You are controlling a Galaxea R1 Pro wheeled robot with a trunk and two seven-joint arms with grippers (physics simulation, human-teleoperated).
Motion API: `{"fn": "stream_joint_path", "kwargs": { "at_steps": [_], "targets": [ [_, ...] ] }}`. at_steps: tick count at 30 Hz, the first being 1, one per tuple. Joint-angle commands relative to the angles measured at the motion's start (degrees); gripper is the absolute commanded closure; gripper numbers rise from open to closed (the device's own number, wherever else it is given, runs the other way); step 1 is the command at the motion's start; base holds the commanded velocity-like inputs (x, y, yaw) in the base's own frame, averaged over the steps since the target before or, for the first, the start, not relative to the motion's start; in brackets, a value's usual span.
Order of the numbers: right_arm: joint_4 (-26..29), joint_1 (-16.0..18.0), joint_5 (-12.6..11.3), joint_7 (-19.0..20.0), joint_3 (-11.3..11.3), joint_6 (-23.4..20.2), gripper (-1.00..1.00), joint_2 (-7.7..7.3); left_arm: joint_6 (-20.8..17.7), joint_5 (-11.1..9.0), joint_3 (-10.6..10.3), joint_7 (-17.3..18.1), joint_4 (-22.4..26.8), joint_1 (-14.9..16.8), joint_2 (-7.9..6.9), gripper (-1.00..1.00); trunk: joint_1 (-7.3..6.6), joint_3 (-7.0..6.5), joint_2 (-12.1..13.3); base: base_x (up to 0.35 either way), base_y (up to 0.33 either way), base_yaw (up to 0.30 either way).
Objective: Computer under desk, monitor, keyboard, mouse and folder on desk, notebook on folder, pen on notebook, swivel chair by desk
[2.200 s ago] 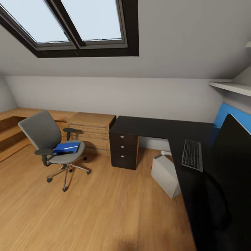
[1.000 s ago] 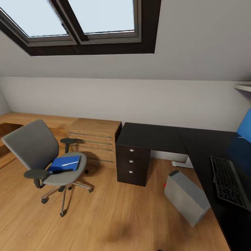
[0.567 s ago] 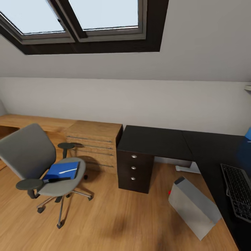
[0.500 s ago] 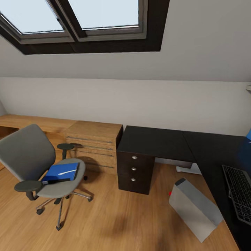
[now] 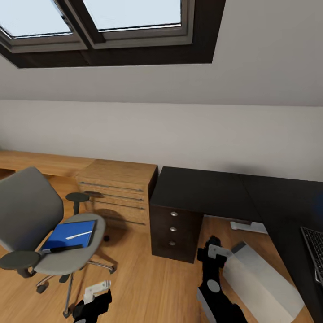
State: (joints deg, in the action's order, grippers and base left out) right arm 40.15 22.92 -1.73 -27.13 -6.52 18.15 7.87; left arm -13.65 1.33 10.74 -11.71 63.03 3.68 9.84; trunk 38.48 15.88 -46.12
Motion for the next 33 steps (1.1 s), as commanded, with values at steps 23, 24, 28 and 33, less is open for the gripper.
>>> {"fn": "stream_joint_path", "kwargs": {
  "at_steps": [23,24,28,33],
  "targets": [
    [-5.34,15.49,-9.42,1.02,-4.88,-22.88,1.00,2.13,-9.77,-1.45,-9.70,-0.46,9.93,0.01,0.12,-1.00,0.04,0.10,-0.06,0.330,0.000,0.000],
    [-5.34,15.49,-9.42,1.02,-4.91,-22.88,1.00,2.13,-9.78,-1.46,-9.72,-0.45,9.95,0.01,0.11,-1.00,0.04,0.10,-0.06,0.331,0.000,0.000],
    [-5.34,15.49,-9.43,1.05,-5.01,-22.89,1.00,2.13,-9.76,-1.50,-9.66,-0.48,10.01,0.01,0.10,-1.00,0.04,0.10,-0.06,0.239,0.000,0.006],
    [-5.42,15.49,-9.56,1.07,-5.11,-22.85,1.00,2.13,-7.85,-1.51,-9.38,-0.57,10.15,0.01,0.09,-1.00,0.04,0.10,-0.06,0.039,0.000,0.143]
  ]
}}
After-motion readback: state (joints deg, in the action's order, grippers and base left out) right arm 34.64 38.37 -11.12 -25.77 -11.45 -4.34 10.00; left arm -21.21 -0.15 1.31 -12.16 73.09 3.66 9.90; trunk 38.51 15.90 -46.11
